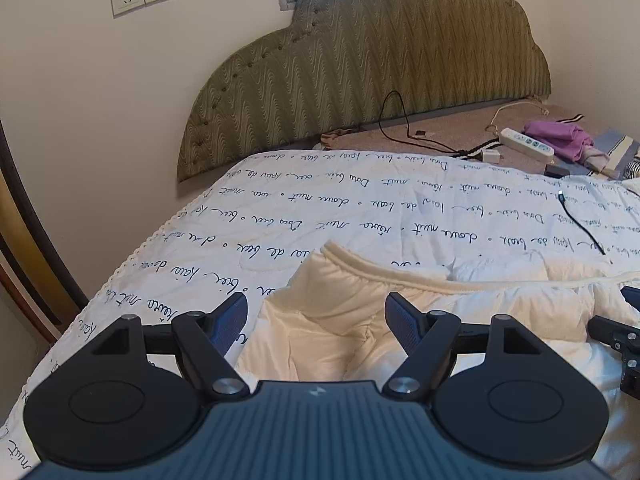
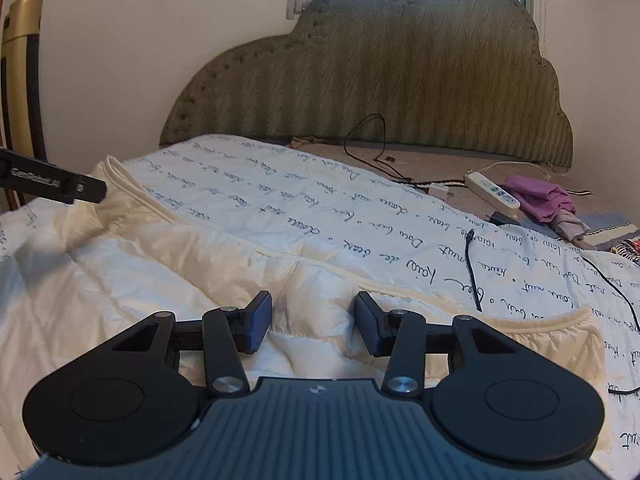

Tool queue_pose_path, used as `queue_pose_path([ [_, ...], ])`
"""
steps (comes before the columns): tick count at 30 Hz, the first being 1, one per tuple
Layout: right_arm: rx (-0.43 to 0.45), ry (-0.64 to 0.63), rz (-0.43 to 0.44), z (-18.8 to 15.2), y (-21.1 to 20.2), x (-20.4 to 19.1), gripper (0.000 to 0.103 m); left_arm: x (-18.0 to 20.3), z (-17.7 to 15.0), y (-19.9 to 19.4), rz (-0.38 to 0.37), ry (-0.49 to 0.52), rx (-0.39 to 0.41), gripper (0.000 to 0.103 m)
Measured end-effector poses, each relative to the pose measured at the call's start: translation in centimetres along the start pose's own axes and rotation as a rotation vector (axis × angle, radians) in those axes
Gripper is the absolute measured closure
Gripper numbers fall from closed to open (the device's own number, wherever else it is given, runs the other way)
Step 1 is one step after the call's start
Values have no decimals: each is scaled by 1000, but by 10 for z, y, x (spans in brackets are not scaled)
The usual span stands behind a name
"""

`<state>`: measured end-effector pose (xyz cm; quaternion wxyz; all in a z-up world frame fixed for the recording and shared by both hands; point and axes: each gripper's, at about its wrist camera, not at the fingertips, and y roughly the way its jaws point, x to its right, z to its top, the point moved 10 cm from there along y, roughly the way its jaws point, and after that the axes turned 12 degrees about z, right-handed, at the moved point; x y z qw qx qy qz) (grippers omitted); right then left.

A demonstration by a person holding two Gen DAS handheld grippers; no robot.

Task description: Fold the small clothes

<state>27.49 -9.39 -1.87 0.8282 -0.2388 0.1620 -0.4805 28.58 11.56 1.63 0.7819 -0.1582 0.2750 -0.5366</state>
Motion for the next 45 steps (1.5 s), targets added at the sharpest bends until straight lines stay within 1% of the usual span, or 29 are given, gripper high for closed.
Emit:
queue_pose_path([
  [9, -28, 4, 0, -19, 18, -4, 49, 11, -9, 18, 0, 25, -17, 27],
  [13, -33, 18, 4, -25, 22, -2, 49, 14, -20, 39, 24, 34, -54, 27],
  [16, -42, 35, 8, -30, 27, 1, 47, 15, -34, 55, 32, 42, -79, 23],
  [20, -51, 51, 17, -35, 34, 3, 44, 19, -45, 63, 43, 64, -59, 20],
  [23, -51, 64, 28, -39, 39, 5, 43, 22, -50, 67, 48, 76, -50, 19],
  [27, -38, 73, 35, -41, 42, 6, 42, 22, -57, 72, 40, 53, -50, 18],
  [34, -18, 70, 37, -44, 48, 8, 41, 23, -65, 76, 46, 34, -21, 17],
  [45, -4, 51, 21, -49, 50, 5, 40, 20, -70, 82, 24, -20, -32, 12],
])
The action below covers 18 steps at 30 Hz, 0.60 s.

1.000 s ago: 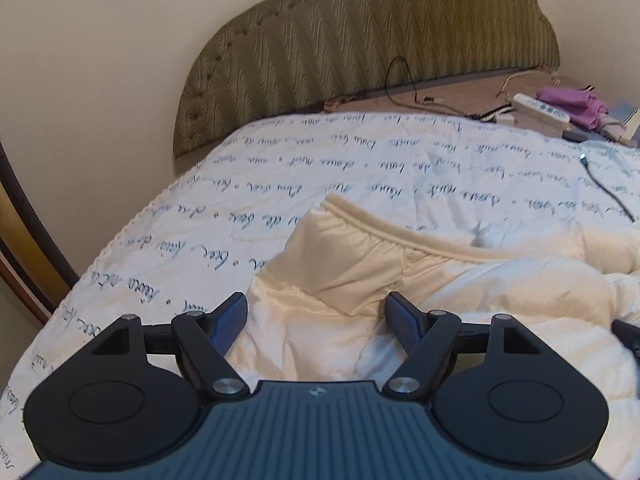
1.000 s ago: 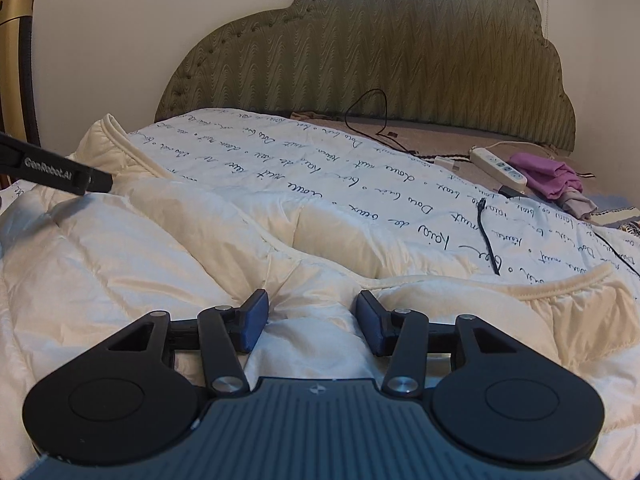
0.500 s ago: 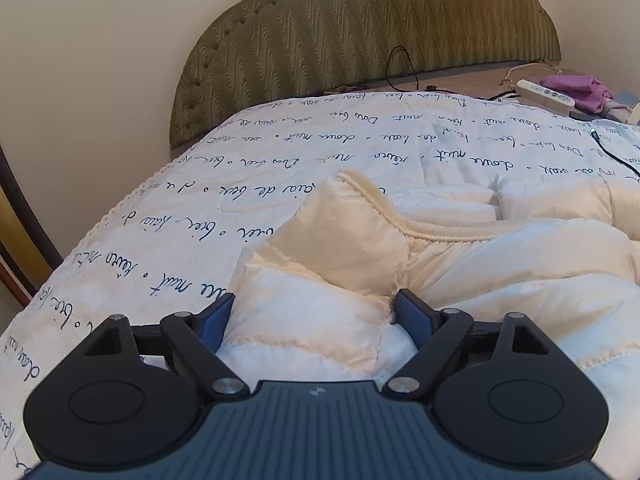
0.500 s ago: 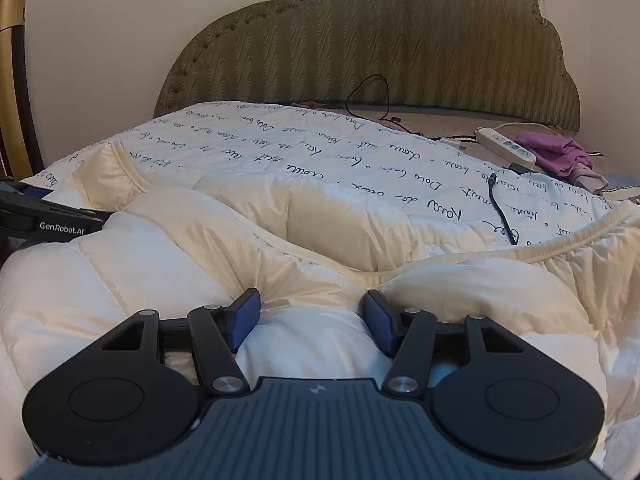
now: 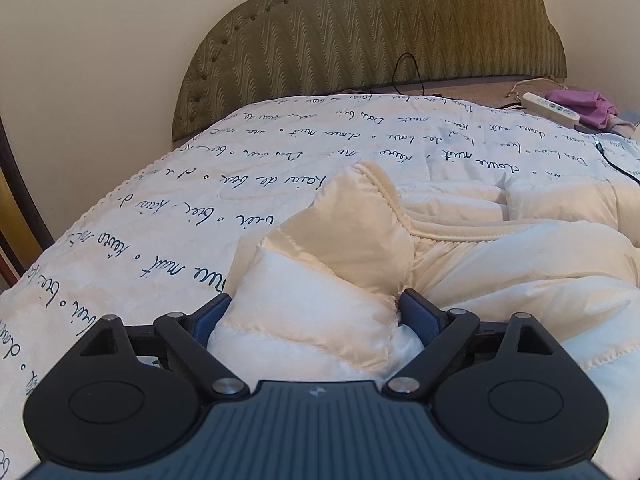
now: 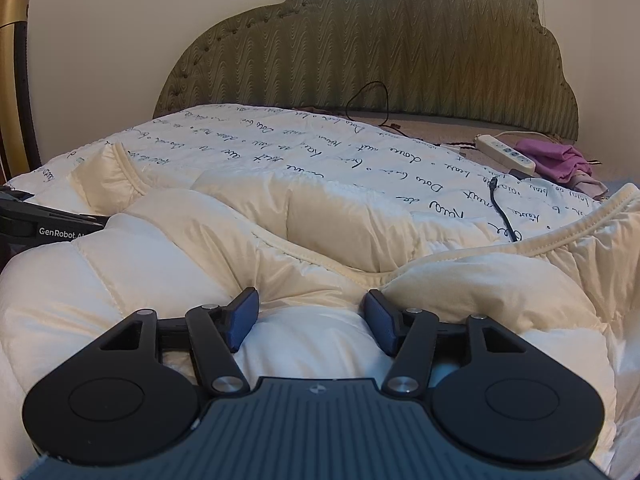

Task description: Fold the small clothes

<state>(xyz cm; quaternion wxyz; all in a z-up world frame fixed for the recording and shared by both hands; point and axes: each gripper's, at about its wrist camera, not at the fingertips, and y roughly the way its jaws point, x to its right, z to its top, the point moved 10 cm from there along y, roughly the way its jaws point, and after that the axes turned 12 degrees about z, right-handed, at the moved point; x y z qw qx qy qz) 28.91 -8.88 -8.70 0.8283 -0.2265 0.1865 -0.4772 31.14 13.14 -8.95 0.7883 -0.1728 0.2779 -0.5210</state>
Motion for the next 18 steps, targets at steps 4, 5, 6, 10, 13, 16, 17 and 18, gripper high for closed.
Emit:
queue_pose_path([
  [4, 5, 0, -2, 0, 0, 0, 40, -1, -1, 1, -9, -12, -2, 11],
  [5, 7, 0, -3, 0, 0, 0, 40, -1, -1, 1, -11, -14, -2, 11],
  [6, 9, -1, -5, 0, 0, 0, 40, -1, -1, 1, -13, -17, -1, 11],
  [10, 37, -11, -18, 1, -3, -1, 39, -2, -1, 1, -21, -26, 6, 11],
  [13, 52, 3, -14, 5, -13, -1, 38, -3, -2, 0, -26, -27, 10, 11],
  [16, 110, 20, -41, 20, -44, 3, 33, -3, -1, -1, -29, -27, 14, 11],
  [17, 137, 24, -81, 27, -59, 11, 27, -4, -1, -2, -31, -28, 18, 11],
  [18, 156, 29, -121, 33, -71, 22, 21, -5, 0, -3, -32, -26, 24, 11],
])
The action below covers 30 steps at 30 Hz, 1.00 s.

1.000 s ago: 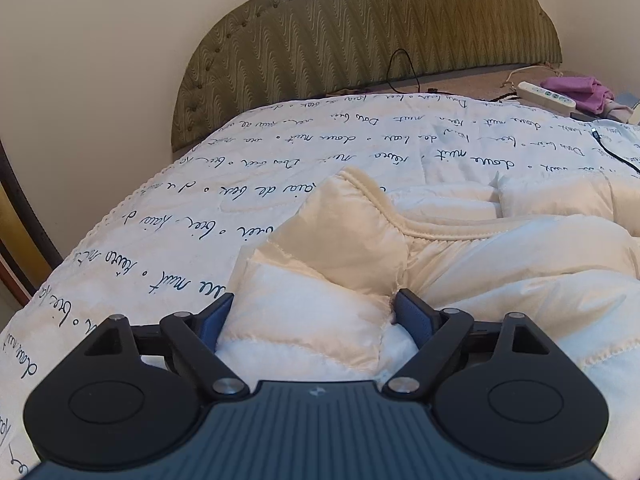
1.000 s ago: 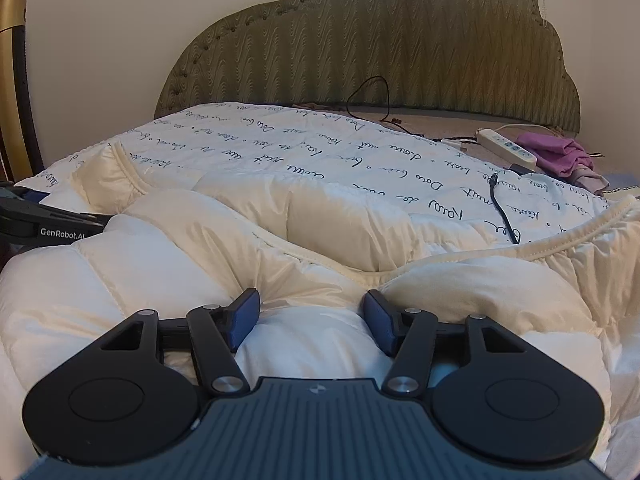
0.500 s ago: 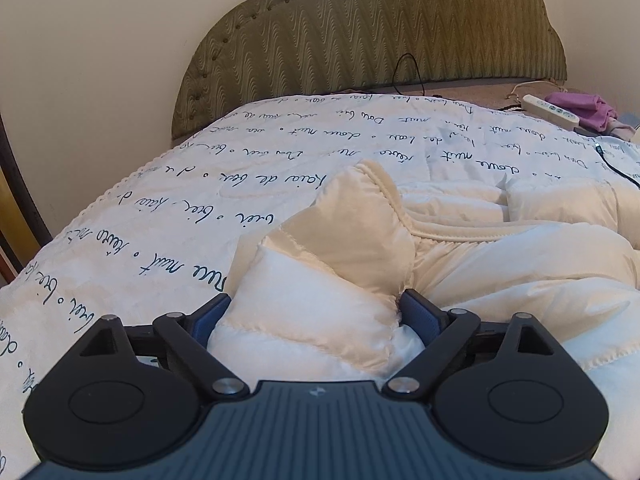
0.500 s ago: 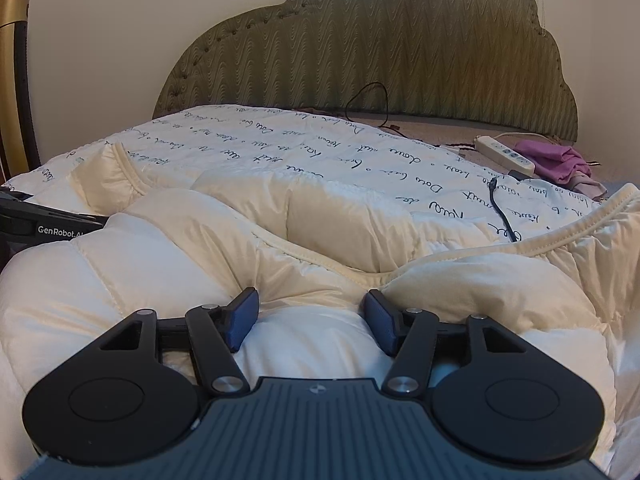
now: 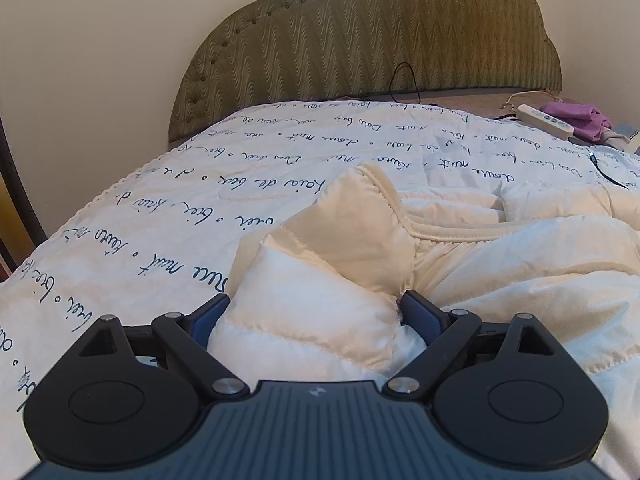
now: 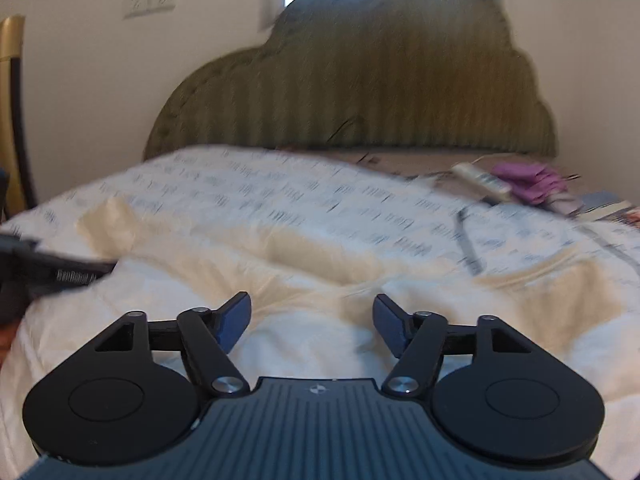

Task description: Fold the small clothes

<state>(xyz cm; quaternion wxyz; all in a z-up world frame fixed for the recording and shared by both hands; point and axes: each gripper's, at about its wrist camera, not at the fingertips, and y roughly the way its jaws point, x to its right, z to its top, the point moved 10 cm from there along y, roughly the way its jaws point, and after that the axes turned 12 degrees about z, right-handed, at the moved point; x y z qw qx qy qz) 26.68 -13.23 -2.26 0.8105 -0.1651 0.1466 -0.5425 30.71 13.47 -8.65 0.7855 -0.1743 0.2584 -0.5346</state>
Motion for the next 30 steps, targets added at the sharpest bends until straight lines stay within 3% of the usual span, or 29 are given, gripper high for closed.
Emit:
queue_pose_path([
  [5, -33, 22, -174, 8, -20, 74, 18, -7, 23, -37, 9, 23, 129, 11],
  [9, -127, 51, -204, -17, -7, 114, 20, 18, 61, -66, -85, 59, 209, 8],
  [12, -153, 63, -230, -28, 4, 126, 20, 43, 78, -49, 0, 187, 237, 6],
  [14, -166, 91, -234, -37, 10, 131, 20, 48, 81, -27, 84, 239, 230, 6],
  [17, -168, 119, -233, -50, 15, 136, 15, 44, 70, 10, 122, 252, 166, 6],
  [23, -149, 141, -252, -63, 20, 141, 6, 23, 40, 42, 8, 73, 28, 6],
  [30, -213, 119, -274, -68, 30, 142, 1, 29, 33, 41, 54, 113, 48, 5],
])
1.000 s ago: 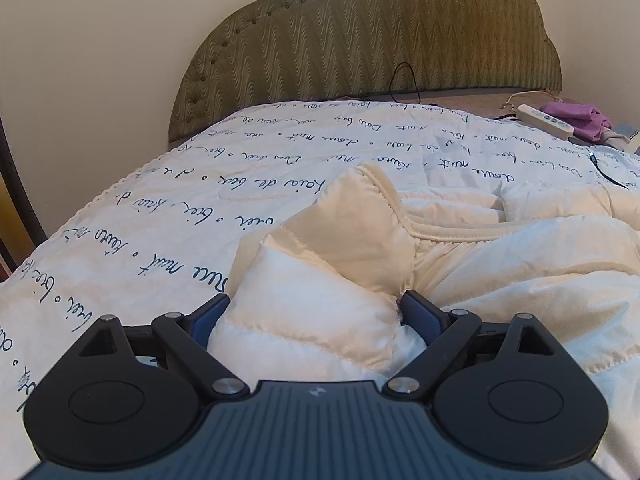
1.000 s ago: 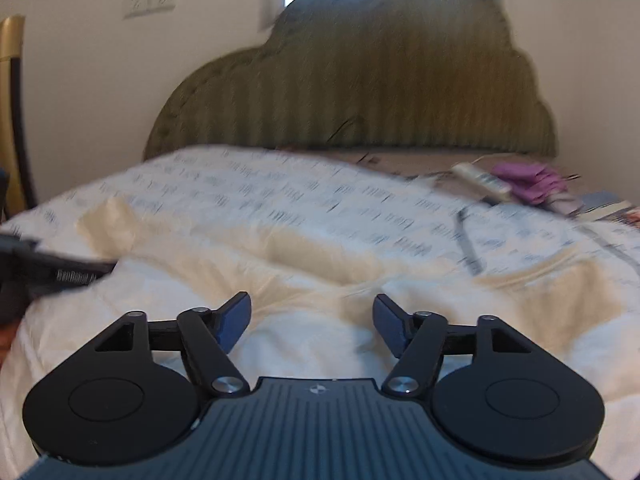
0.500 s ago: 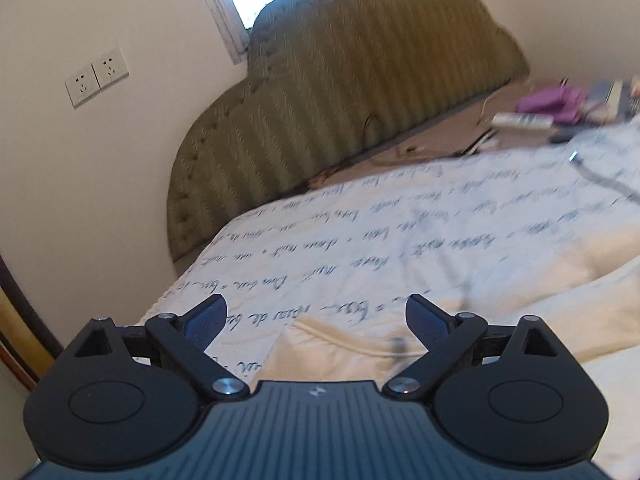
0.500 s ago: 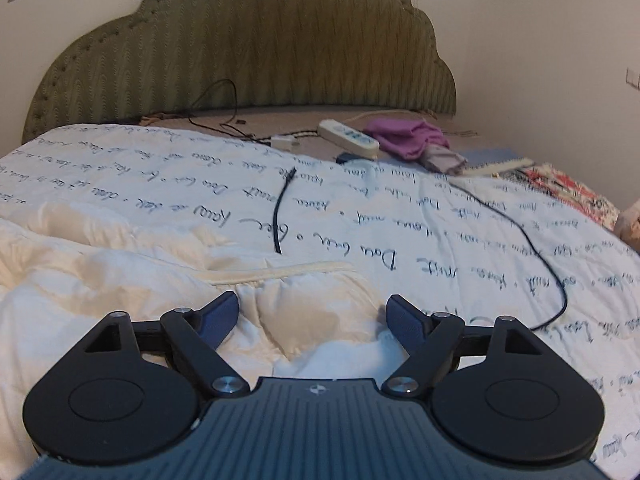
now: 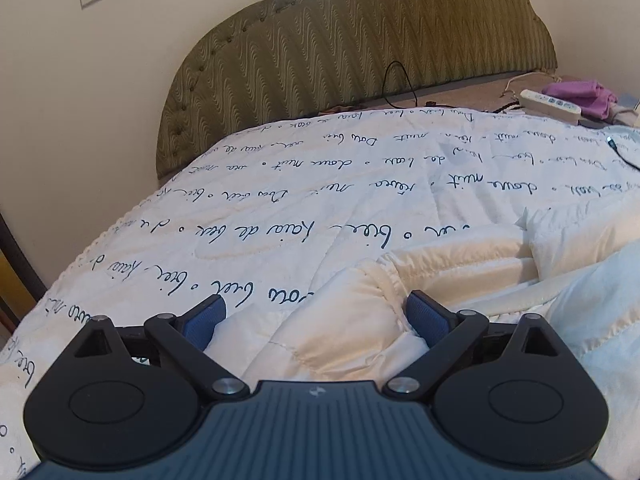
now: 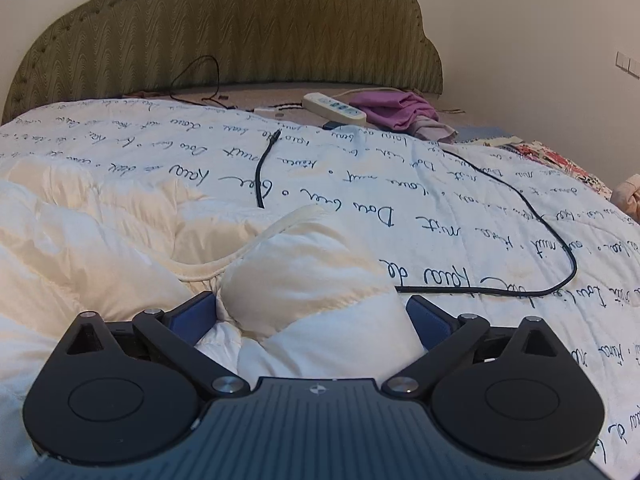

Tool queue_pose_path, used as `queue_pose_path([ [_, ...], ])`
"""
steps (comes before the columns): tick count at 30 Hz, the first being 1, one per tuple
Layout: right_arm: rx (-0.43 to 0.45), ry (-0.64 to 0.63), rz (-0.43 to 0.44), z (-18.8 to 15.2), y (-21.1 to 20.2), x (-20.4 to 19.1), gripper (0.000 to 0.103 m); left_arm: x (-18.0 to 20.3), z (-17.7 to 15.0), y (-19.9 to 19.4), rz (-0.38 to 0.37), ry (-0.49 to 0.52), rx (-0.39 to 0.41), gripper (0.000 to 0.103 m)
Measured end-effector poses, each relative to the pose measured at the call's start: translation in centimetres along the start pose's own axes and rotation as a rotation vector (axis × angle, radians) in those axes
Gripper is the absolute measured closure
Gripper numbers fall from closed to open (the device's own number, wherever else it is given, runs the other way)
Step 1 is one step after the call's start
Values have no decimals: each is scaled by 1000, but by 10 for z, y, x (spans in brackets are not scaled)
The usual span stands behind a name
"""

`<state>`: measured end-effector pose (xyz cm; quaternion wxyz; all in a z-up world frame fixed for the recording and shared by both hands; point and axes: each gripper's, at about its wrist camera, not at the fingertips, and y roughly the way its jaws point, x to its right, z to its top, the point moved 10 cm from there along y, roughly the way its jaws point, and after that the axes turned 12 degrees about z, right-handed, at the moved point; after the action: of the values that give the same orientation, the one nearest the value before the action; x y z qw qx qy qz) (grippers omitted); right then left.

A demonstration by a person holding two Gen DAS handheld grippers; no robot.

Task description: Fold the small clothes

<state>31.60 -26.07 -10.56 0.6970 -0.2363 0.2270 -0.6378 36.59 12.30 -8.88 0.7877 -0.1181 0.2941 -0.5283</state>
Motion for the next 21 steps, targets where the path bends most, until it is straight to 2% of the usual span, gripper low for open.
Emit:
queue_pose_path([
  [9, -30, -4, 5, -2, 5, -2, 1, 7, 0, 0, 68, 75, 15, 5],
  [13, -23, 1, 4, -1, 4, -2, 0, 6, 0, 0, 70, 70, 17, 4],
  [17, 61, -53, -69, 4, -9, -7, 0, 3, 3, -3, 58, 69, 8, 4],
  [21, 122, -48, -66, 15, -33, -10, 5, -21, 11, -25, 31, 46, -8, 4],
])
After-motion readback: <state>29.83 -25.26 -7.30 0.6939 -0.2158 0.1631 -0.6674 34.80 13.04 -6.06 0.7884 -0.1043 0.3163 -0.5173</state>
